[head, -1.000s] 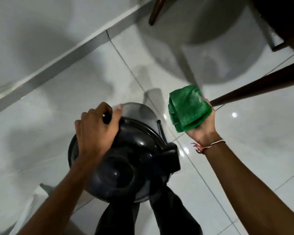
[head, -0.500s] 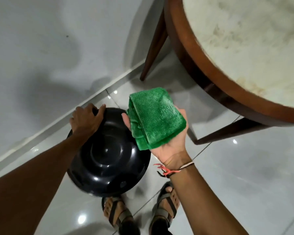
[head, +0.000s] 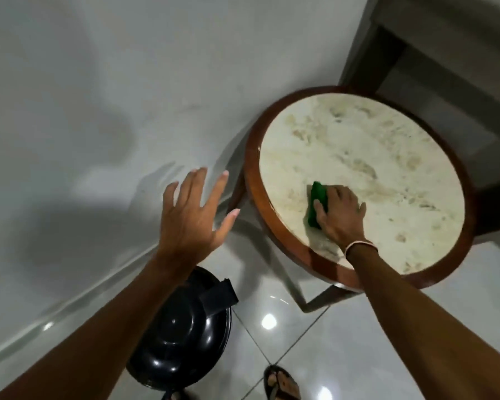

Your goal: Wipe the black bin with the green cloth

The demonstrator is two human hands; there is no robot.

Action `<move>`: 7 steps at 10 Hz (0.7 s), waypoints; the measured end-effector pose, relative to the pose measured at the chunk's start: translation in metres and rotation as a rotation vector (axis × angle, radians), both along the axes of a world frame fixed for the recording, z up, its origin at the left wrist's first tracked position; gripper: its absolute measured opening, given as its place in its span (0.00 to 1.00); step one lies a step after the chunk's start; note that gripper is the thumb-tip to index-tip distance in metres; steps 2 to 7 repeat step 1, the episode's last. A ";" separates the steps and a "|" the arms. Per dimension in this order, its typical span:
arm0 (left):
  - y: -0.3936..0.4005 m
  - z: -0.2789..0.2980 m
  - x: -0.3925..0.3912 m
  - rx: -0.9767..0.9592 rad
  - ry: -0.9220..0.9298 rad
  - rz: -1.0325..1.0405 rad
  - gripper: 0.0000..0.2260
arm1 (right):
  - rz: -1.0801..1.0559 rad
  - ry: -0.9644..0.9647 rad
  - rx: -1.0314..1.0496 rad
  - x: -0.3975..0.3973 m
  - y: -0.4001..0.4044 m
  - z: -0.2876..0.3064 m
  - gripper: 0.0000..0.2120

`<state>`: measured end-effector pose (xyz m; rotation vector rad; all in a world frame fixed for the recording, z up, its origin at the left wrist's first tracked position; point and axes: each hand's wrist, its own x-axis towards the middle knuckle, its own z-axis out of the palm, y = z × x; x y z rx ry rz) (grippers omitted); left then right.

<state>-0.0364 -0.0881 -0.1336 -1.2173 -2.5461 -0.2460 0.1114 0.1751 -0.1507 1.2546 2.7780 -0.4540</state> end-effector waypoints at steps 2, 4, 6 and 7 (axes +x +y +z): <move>0.011 0.053 0.000 -0.025 0.046 -0.033 0.30 | 0.108 -0.091 -0.054 0.010 0.008 0.018 0.29; 0.011 0.053 0.000 -0.025 0.046 -0.033 0.30 | 0.108 -0.091 -0.054 0.010 0.008 0.018 0.29; 0.011 0.053 0.000 -0.025 0.046 -0.033 0.30 | 0.108 -0.091 -0.054 0.010 0.008 0.018 0.29; 0.011 0.053 0.000 -0.025 0.046 -0.033 0.30 | 0.108 -0.091 -0.054 0.010 0.008 0.018 0.29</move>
